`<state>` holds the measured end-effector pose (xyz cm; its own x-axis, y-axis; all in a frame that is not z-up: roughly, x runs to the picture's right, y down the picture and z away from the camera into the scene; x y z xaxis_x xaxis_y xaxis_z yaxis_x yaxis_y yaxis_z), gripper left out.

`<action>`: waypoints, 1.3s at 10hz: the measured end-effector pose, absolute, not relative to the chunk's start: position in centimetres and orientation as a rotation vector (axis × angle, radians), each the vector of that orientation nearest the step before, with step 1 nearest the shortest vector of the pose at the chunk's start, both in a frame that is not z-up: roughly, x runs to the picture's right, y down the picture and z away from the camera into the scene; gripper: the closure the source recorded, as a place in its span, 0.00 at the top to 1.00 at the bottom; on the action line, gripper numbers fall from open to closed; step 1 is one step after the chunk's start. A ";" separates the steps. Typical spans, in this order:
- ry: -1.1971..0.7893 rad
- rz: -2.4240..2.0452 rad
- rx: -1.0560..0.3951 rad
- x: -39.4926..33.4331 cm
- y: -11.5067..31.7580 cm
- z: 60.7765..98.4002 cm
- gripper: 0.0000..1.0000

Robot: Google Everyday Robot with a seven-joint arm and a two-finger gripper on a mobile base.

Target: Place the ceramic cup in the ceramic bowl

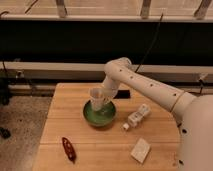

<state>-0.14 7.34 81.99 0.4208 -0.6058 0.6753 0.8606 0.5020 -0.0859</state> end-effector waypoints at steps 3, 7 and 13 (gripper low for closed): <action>-0.634 -0.958 -0.466 -0.1 7.5 82.0 0.45; -0.637 -0.955 -0.472 0.1 7.6 82.0 0.46; -0.635 -0.952 -0.474 0.5 7.3 81.7 0.80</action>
